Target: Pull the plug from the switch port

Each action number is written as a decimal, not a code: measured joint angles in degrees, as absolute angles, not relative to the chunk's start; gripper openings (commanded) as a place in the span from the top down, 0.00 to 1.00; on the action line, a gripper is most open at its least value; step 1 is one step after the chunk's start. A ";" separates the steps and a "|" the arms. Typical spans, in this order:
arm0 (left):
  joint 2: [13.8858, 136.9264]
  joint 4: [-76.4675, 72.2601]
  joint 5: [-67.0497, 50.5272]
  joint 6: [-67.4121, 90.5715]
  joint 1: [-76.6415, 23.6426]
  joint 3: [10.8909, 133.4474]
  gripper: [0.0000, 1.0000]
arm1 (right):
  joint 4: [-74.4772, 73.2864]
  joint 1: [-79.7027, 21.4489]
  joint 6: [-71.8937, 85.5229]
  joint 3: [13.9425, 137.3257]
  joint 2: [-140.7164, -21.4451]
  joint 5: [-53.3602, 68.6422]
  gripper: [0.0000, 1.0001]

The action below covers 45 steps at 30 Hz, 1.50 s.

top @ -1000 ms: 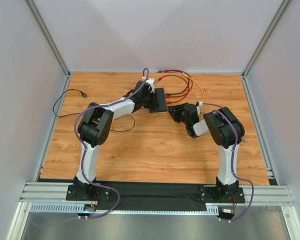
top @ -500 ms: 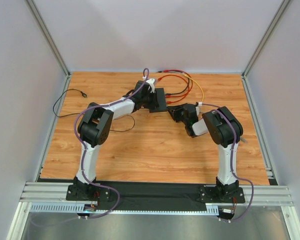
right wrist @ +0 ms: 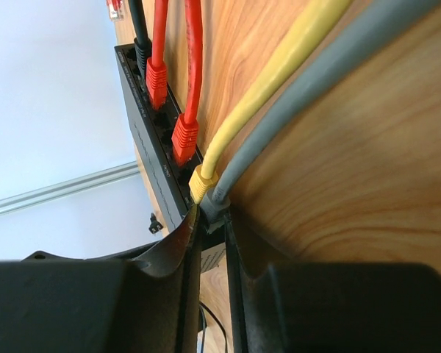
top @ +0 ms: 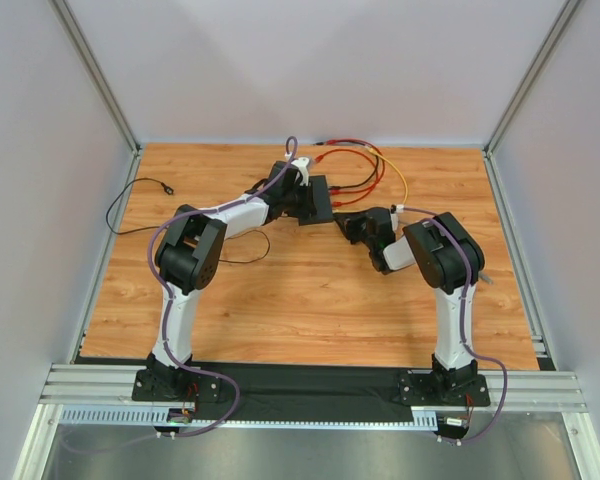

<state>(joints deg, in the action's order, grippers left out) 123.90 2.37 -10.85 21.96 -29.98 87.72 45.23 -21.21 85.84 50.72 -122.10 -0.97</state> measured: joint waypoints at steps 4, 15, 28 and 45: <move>124.22 3.68 -10.74 22.22 -29.85 88.60 0.79 | 45.01 -21.21 86.17 51.72 -122.74 -0.84 1.00; 127.63 7.75 -10.83 25.98 -28.47 94.41 0.91 | 45.10 -21.30 88.38 51.46 -122.80 -1.08 1.00; 131.57 13.78 -12.58 29.17 -27.49 101.91 1.00 | 46.37 -21.34 90.24 50.28 -122.80 -2.07 1.00; 132.18 15.03 -13.28 29.76 -27.33 103.18 1.00 | 34.13 -20.53 86.83 51.33 -117.91 -4.78 1.00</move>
<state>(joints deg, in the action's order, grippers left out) 132.18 15.03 -13.28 29.76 -27.33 103.18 34.13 -20.53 86.83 51.33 -117.91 -4.78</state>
